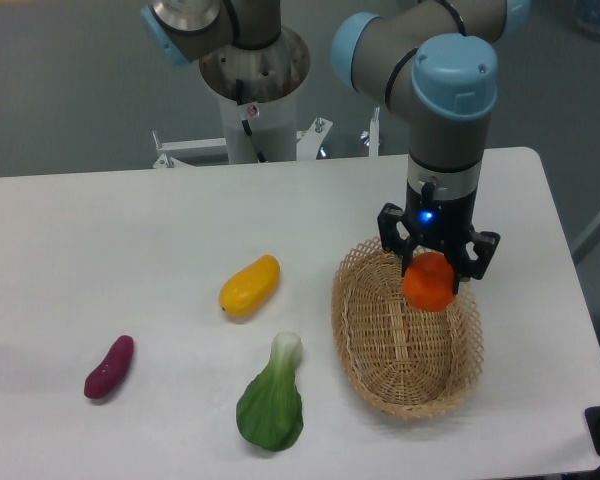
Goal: Place the orange in the basket
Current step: 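Carry the held orange over the wicker basket with the gripper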
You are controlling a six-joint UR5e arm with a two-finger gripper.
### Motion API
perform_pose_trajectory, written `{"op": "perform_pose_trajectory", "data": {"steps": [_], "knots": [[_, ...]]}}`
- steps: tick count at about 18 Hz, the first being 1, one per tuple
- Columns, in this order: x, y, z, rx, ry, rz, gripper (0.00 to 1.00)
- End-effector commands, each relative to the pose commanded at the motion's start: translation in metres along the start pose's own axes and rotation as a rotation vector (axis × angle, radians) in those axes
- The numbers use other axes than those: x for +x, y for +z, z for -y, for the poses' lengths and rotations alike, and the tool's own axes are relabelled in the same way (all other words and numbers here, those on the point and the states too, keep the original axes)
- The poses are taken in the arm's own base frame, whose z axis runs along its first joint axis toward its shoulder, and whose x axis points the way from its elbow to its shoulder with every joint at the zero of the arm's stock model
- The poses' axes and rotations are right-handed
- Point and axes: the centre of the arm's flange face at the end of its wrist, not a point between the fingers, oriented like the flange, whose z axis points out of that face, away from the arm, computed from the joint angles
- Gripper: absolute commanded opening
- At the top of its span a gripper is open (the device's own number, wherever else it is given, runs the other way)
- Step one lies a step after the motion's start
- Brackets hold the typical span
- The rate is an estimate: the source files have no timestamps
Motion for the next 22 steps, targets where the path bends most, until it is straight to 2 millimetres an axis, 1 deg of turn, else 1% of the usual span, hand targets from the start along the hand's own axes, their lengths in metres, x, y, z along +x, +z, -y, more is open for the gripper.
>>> {"op": "perform_pose_trajectory", "data": {"steps": [1, 4, 10, 14, 16, 18, 20, 22], "knots": [[0.001, 0.003, -0.001, -0.002, 0.000, -0.004, 0.63], [0.000, 0.001, -0.001, -0.002, -0.002, -0.002, 0.63], [-0.010, 0.004, -0.017, -0.010, 0.016, -0.003, 0.63], [-0.014, 0.007, -0.020, -0.011, 0.031, 0.000, 0.63], [-0.019, 0.016, -0.025, -0.021, 0.044, -0.002, 0.63], [-0.026, 0.031, -0.029, -0.028, 0.075, -0.010, 0.63], [-0.029, 0.045, -0.031, -0.026, 0.071, -0.003, 0.63], [-0.029, 0.066, -0.033, -0.026, 0.070, 0.004, 0.63]]}}
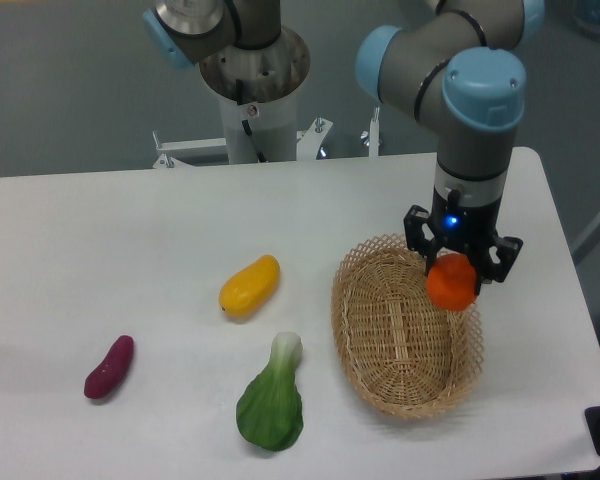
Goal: Place the orange in the basket
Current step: 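Carry the held orange over the wicker basket with the gripper, then lower the orange into the basket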
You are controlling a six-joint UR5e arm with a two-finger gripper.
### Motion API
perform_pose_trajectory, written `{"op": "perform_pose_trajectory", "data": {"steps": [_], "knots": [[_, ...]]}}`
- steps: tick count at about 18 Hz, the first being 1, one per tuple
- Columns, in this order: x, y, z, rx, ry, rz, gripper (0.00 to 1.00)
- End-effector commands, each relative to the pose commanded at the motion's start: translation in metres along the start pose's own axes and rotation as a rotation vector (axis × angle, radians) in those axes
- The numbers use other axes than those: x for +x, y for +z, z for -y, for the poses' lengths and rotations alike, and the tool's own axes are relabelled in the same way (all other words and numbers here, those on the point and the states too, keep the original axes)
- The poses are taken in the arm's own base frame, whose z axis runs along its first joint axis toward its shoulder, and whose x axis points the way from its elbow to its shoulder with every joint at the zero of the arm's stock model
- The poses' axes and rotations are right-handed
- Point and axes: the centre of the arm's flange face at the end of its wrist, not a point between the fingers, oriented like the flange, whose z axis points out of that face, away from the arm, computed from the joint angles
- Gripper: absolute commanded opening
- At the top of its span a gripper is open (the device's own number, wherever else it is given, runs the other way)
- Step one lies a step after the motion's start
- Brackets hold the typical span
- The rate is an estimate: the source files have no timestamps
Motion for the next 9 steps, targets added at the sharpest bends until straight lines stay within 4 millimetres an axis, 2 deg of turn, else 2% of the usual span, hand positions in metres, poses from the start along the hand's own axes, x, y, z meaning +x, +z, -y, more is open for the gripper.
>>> {"op": "perform_pose_trajectory", "data": {"steps": [2, 4, 6, 8, 9], "knots": [[0.007, 0.024, -0.004, 0.002, -0.015, 0.004, 0.63], [0.019, 0.058, -0.007, 0.006, -0.050, 0.007, 0.63], [0.024, 0.076, -0.005, 0.006, -0.127, -0.005, 0.63], [0.040, 0.097, 0.002, -0.007, -0.186, -0.045, 0.63], [0.047, 0.103, 0.000, -0.016, -0.201, -0.063, 0.63]]}}
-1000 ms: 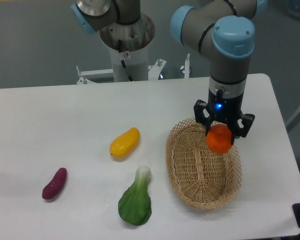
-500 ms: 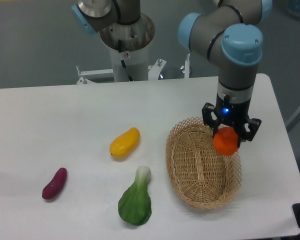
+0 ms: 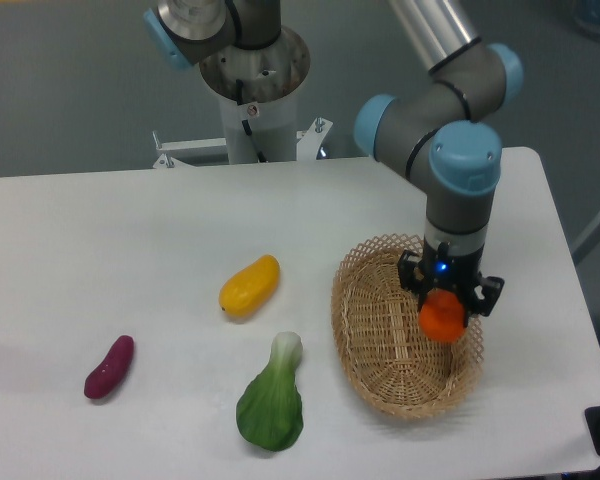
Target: Place the orange in the basket
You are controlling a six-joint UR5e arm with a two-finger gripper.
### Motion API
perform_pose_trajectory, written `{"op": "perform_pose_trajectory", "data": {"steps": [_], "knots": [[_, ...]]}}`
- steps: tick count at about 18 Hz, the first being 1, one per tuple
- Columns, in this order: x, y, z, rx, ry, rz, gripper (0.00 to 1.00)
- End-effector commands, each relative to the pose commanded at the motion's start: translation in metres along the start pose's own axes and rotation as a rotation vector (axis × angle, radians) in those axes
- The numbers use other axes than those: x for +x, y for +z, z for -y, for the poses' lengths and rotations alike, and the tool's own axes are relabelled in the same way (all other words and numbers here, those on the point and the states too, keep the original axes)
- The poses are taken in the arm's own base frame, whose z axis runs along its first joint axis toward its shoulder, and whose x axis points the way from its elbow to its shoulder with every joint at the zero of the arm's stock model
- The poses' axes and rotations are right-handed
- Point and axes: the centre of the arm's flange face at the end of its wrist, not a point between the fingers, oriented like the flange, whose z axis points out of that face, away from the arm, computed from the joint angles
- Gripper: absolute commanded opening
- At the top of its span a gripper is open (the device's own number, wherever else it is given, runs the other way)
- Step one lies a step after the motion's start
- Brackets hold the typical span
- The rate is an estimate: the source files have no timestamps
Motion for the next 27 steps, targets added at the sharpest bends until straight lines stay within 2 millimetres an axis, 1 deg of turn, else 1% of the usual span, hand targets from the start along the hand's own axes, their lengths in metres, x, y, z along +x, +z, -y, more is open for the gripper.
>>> {"op": "perform_pose_trajectory", "data": {"steps": [1, 2, 4, 6, 8, 10, 12, 13, 14, 16, 21, 24, 25, 27], "knots": [[0.006, 0.005, -0.003, -0.006, -0.001, -0.013, 0.63], [0.011, 0.007, -0.002, -0.008, 0.004, -0.020, 0.64], [0.017, 0.010, 0.001, -0.009, 0.008, -0.030, 0.69], [0.024, 0.014, 0.001, -0.016, -0.007, -0.041, 0.69], [0.026, 0.015, 0.003, -0.018, -0.014, -0.042, 0.70], [0.026, 0.015, 0.004, -0.018, -0.011, -0.041, 0.77], [0.026, 0.015, 0.004, -0.018, -0.004, -0.041, 0.79], [0.026, 0.015, 0.004, -0.016, -0.003, -0.038, 0.82], [0.025, 0.014, 0.004, -0.016, 0.000, -0.036, 0.94], [0.023, 0.012, 0.005, -0.013, -0.001, -0.031, 1.00], [0.018, 0.002, 0.008, -0.004, 0.002, -0.009, 1.00], [0.010, -0.011, 0.014, 0.012, 0.004, 0.017, 1.00], [0.008, -0.013, 0.015, 0.015, 0.004, 0.021, 1.00], [0.004, -0.023, 0.011, 0.028, 0.013, 0.030, 1.00]]}}
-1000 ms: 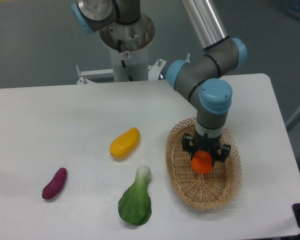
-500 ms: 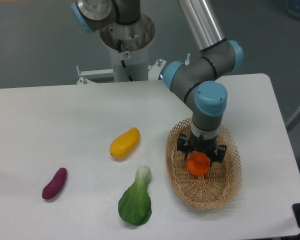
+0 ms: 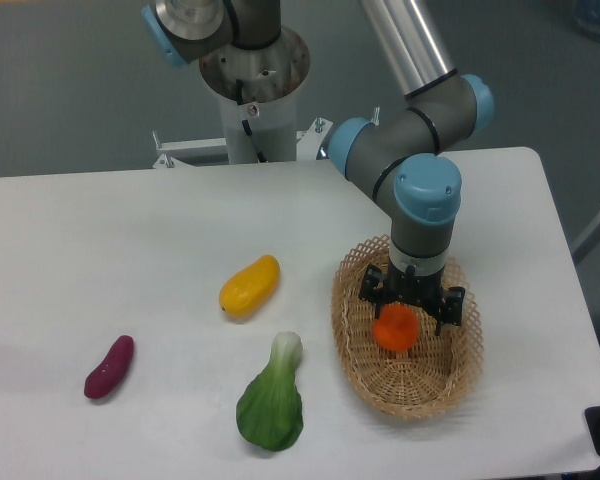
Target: Place the orange in the basket
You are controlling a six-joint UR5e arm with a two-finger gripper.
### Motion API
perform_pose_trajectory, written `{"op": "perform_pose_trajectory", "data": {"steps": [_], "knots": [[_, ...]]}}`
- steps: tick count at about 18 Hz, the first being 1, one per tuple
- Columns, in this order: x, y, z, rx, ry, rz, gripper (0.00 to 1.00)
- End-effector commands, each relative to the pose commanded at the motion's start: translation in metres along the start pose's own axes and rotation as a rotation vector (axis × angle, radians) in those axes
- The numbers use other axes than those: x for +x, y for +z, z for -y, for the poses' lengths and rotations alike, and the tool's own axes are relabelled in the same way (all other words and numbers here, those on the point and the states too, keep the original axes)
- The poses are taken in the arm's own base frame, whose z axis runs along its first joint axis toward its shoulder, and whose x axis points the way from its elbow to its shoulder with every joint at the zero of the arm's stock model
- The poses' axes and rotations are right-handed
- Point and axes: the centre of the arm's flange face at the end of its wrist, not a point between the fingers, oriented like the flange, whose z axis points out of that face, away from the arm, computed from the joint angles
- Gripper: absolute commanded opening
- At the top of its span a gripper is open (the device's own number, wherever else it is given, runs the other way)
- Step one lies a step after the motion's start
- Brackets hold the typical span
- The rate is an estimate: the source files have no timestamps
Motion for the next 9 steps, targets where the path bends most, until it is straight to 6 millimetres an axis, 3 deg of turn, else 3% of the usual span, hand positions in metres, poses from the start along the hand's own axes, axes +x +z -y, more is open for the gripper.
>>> {"op": "perform_pose_trajectory", "data": {"steps": [9], "knots": [[-0.0014, -0.0060, 0.0003, -0.005, 0.048, 0.009, 1.00]]}}
